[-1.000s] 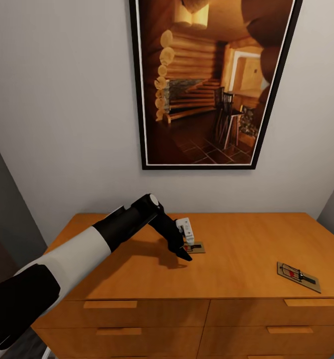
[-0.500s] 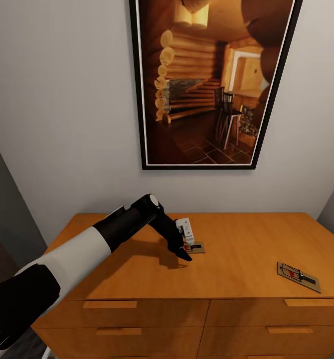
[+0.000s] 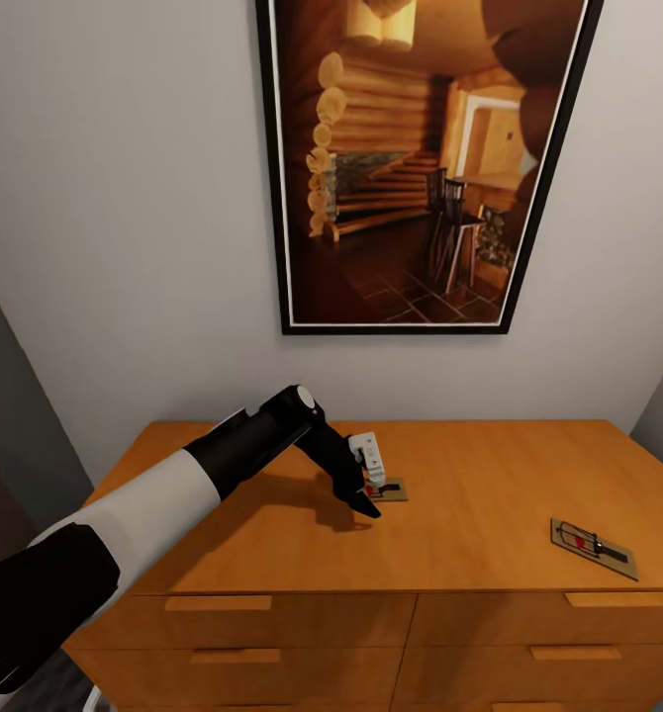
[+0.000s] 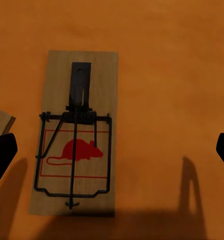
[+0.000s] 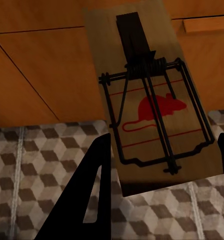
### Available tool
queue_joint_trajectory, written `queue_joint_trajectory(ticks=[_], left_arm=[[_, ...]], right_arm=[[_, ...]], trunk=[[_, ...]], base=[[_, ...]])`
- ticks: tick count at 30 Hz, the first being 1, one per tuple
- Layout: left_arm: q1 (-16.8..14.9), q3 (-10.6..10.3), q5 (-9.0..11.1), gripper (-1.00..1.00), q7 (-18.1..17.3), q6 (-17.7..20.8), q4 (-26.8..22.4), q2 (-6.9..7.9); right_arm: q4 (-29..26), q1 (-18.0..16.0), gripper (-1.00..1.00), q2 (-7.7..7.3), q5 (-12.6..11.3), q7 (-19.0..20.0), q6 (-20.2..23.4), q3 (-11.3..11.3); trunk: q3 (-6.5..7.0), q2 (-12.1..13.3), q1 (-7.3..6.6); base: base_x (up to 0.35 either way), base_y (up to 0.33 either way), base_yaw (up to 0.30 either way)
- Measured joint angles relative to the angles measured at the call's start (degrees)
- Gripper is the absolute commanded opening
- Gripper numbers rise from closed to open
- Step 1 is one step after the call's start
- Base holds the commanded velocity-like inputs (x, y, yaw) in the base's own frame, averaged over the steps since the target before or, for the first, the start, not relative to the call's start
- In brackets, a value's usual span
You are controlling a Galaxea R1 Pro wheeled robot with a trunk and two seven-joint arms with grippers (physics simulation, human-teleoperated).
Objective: Take the four mousetraps from the cabinet in the bathroom and place them on the bathroom floor. Make sure all four end up on the same floor surface, and ensure that at least two of them are either under or directly next to the same bathroom sink.
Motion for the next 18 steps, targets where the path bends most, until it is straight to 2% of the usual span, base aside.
queue_joint_trajectory(ticks=[18], left_arm=[[0.03,0.00,0.00,1.00,0.00,0.01,0.09,0.00]], right_arm=[[0.00,0.01,-1.00,0.00,0.00,0.00,0.00,0.03]], trunk=[[-1.21,0.00,0.00]], base=[[0.000,0.000,0.000]])
